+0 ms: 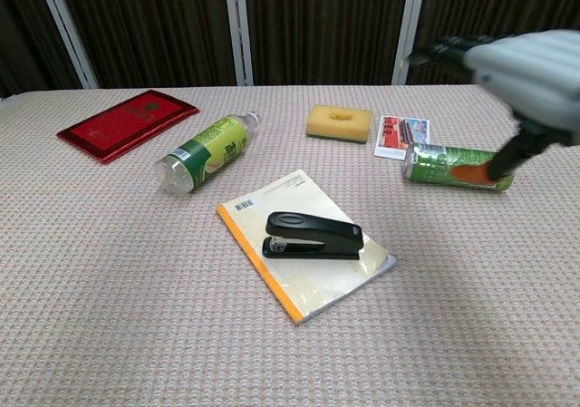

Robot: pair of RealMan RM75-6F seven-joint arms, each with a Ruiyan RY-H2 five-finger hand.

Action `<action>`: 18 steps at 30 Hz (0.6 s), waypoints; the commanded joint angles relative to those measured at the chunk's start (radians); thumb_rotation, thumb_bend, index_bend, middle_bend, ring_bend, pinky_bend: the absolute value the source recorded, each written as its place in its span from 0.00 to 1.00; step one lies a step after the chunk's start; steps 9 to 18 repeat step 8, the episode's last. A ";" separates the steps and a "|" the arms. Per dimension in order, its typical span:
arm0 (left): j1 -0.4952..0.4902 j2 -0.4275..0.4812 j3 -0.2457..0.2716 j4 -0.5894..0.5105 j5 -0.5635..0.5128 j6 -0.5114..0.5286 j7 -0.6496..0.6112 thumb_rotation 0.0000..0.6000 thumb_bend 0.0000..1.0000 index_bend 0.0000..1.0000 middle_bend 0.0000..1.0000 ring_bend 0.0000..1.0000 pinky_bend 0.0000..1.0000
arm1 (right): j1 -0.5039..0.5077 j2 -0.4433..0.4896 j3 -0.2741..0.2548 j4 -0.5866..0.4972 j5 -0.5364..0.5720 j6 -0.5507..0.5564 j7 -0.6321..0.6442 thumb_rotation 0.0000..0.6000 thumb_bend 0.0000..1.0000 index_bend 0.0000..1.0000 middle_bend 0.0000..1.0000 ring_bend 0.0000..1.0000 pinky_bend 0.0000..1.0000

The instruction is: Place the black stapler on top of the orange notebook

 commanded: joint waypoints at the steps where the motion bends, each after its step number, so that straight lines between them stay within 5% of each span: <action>1: 0.004 -0.004 0.000 0.000 0.007 0.012 0.007 1.00 0.41 0.00 0.00 0.00 0.05 | -0.155 0.157 -0.112 -0.029 -0.119 0.139 0.163 1.00 0.19 0.00 0.00 0.00 0.02; 8: 0.015 -0.021 -0.009 0.000 0.012 0.047 0.040 1.00 0.38 0.00 0.00 0.00 0.05 | -0.359 0.232 -0.195 0.209 -0.123 0.252 0.497 1.00 0.18 0.00 0.00 0.00 0.00; 18: 0.015 -0.021 -0.009 0.000 0.012 0.047 0.040 1.00 0.38 0.00 0.00 0.00 0.05 | -0.359 0.232 -0.195 0.209 -0.123 0.252 0.497 1.00 0.18 0.00 0.00 0.00 0.00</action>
